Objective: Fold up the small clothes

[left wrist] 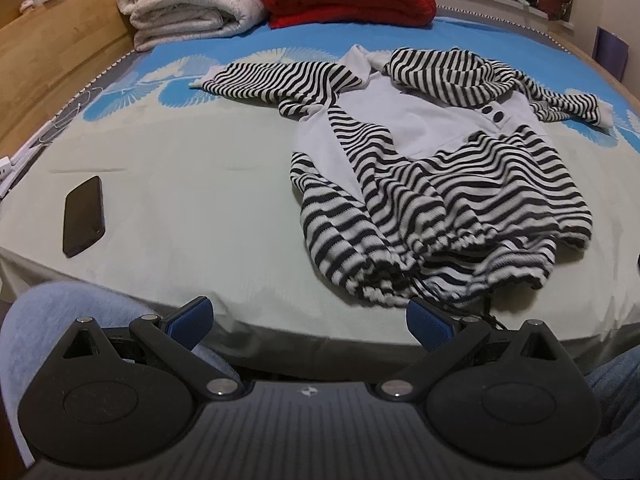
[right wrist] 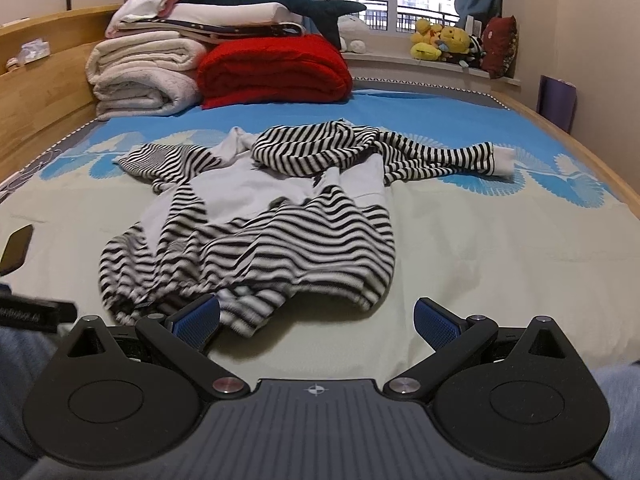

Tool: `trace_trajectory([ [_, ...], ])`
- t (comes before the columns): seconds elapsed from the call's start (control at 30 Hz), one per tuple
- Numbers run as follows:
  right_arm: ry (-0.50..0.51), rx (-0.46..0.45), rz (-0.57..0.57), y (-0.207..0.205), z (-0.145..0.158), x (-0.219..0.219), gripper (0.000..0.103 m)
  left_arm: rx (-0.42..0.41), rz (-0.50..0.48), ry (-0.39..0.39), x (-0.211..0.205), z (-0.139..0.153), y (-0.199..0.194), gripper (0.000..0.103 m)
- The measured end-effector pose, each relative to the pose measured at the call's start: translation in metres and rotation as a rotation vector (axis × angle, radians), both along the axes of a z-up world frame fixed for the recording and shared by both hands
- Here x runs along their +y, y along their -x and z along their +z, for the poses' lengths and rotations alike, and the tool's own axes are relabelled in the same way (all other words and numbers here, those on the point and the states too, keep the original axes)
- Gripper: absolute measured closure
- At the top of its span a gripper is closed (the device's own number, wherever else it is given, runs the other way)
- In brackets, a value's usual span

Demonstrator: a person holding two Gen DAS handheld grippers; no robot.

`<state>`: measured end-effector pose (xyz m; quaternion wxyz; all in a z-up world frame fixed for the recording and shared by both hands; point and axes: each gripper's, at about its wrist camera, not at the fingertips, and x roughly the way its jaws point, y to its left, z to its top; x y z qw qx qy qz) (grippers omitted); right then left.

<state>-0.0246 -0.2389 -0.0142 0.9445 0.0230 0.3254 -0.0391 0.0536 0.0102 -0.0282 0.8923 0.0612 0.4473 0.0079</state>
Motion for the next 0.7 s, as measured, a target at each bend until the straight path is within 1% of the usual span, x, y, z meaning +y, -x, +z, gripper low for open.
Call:
trace_trajectory([
  [0.07, 0.006, 0.002, 0.011, -0.016, 0.001, -0.006, 0.001, -0.020, 0.020, -0.004, 0.006, 0.003, -0.016, 0.000],
  [0.13, 0.023, -0.005, 0.032, -0.037, 0.003, -0.012, 0.001, -0.075, 0.062, -0.008, 0.015, 0.011, -0.039, 0.000],
  [0.2, 0.043, -0.012, 0.059, -0.066, 0.005, -0.020, 0.001, -0.119, 0.104, -0.016, 0.025, 0.020, -0.072, 0.000],
  [0.27, 0.050, 0.002, 0.068, -0.102, 0.009, -0.029, 0.001, -0.160, 0.138, -0.005, 0.036, 0.028, -0.114, 0.000],
  [0.33, 0.019, 0.010, 0.070, -0.142, 0.012, -0.038, 0.001, -0.186, 0.149, 0.025, 0.044, 0.029, -0.160, 0.000],
  [0.43, -0.061, 0.067, 0.076, -0.214, 0.010, -0.052, 0.001, -0.152, 0.167, 0.114, 0.054, 0.013, -0.239, 0.000],
  [0.47, -0.086, 0.095, 0.078, -0.240, 0.008, -0.055, 0.001, -0.133, 0.167, 0.160, 0.057, 0.005, -0.265, 0.000],
  [0.5, -0.114, 0.128, 0.085, -0.266, 0.004, -0.057, 0.001, -0.095, 0.159, 0.221, 0.062, -0.007, -0.292, 0.000],
  [0.57, -0.159, 0.216, 0.100, -0.321, -0.009, -0.059, 0.001, -0.028, 0.182, 0.316, 0.070, -0.027, -0.334, 0.000],
  [0.63, -0.198, 0.303, 0.084, -0.374, -0.026, -0.057, 0.001, 0.015, 0.195, 0.400, 0.076, -0.047, -0.370, 0.000],
  [0.7, -0.220, 0.418, 0.087, -0.419, -0.048, -0.051, 0.001, 0.071, 0.205, 0.471, 0.079, -0.064, -0.400, 0.000],
])
